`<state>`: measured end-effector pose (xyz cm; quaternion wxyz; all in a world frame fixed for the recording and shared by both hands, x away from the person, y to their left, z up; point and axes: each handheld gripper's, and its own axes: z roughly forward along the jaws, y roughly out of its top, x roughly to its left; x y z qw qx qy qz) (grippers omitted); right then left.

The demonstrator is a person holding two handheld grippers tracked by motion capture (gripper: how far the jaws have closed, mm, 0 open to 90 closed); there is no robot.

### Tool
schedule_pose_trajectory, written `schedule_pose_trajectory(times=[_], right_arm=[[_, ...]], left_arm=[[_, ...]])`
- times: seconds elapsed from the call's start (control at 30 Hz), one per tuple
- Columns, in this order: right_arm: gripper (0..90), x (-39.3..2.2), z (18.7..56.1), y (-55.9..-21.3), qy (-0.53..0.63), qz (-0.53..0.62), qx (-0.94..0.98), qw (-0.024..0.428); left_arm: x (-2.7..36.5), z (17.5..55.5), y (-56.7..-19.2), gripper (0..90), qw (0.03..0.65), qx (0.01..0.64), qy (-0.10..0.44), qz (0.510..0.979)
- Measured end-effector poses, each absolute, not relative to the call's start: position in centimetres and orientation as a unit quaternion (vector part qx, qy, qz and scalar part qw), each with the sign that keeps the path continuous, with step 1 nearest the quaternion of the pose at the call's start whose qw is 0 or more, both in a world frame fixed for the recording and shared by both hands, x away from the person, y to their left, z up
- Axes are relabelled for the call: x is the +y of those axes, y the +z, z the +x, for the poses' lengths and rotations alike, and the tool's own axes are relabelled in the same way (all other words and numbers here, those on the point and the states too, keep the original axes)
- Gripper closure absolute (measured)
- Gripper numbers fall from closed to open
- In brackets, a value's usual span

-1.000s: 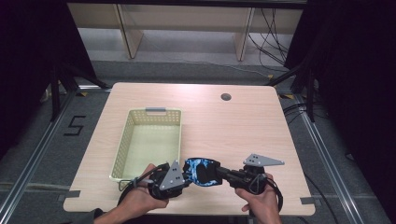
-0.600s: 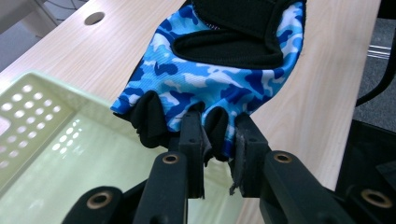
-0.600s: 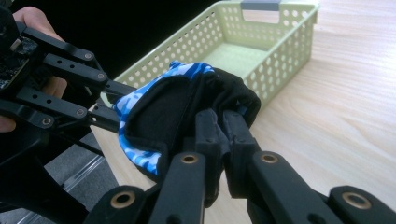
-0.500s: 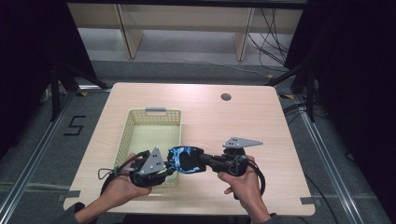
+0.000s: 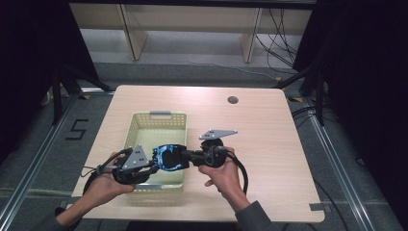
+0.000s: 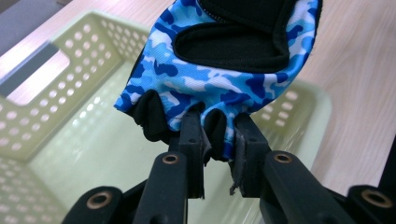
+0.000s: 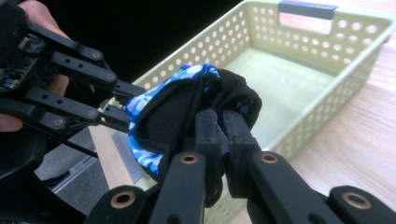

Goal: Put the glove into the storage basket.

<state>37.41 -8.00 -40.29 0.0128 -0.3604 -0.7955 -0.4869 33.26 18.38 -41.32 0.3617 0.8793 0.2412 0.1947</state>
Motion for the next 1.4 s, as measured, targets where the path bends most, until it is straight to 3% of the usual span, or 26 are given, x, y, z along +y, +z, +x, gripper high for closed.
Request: schedule_pose_trajectory(times=[0.63,1.17,1.4], right_arm=[[86.9,-3.1,39.3,-43.3,-0.457,-0.358,-0.813,0.04],[86.9,-1.3,39.9,-45.8,-0.429,-0.374,-0.821,0.048],[86.9,-1.1,39.8,-45.7,-0.408,-0.383,-0.828,0.046]], left_arm=[[22.3,34.4,-43.3,74.9,0.32,0.266,0.174,0.893],[23.1,35.3,-45.3,72.8,0.291,0.285,0.145,0.902],[23.3,35.3,-44.9,61.2,0.293,0.287,0.141,0.901]])
